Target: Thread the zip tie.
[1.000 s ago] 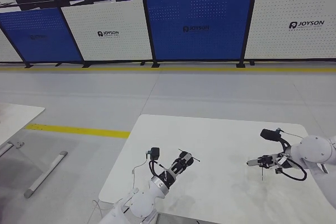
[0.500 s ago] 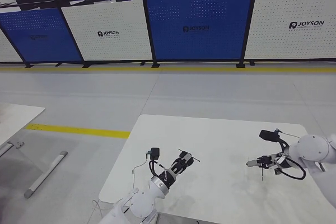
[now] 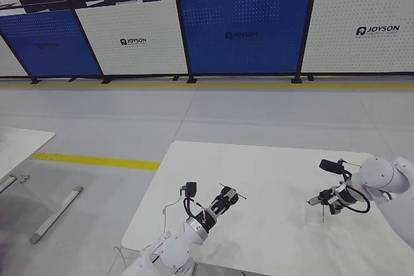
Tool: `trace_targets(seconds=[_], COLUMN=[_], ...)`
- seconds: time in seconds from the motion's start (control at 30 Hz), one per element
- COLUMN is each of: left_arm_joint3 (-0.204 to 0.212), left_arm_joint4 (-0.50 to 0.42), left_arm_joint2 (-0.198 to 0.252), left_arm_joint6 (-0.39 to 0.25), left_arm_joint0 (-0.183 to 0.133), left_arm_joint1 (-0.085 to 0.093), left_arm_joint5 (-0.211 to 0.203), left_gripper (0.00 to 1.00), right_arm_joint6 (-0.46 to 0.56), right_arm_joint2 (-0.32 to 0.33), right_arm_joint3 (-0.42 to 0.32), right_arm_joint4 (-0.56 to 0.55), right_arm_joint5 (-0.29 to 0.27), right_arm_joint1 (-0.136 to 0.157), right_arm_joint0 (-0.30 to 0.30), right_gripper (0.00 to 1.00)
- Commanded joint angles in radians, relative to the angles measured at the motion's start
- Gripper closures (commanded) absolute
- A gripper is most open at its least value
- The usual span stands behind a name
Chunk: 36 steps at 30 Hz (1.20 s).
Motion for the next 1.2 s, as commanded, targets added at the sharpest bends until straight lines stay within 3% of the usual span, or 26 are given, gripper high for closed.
trace_targets(seconds=[0.0,0.2,0.37,0.8,1.17], left_arm_joint3=[0.000,0.000,0.000,0.000,0.000], left_arm_joint4=[0.000,0.000,0.000,0.000,0.000], left_arm_joint2=[0.000,0.000,0.000,0.000,0.000], left_arm_joint6=[0.000,0.000,0.000,0.000,0.000], left_arm_joint0=[0.000,0.000,0.000,0.000,0.000], left_arm_joint1=[0.000,0.000,0.000,0.000,0.000], left_arm_joint5=[0.000,0.000,0.000,0.000,0.000], left_gripper=[1.00,1.00,1.00,1.00,1.00], right_arm_joint6=[0.000,-0.005,-0.015,-0.003,0.000], right_arm_joint2=[-0.006,-0.024,-0.042,-0.076,-0.140], right_arm_joint3=[0.007,0.009,0.026,0.137,0.270], right_arm_joint4=[-0.004,-0.037,-0.050,-0.084,-0.107], right_arm_joint5=[0.013,0.094,0.126,0.126,0.126], right_arm_joint1=[-0.004,-0.017,-0.032,-0.092,-0.164], right_arm_joint0=[0.006,0.014,0.024,0.066,0.118], right_gripper=[0.51,0.52,0.53,0.56,0.58])
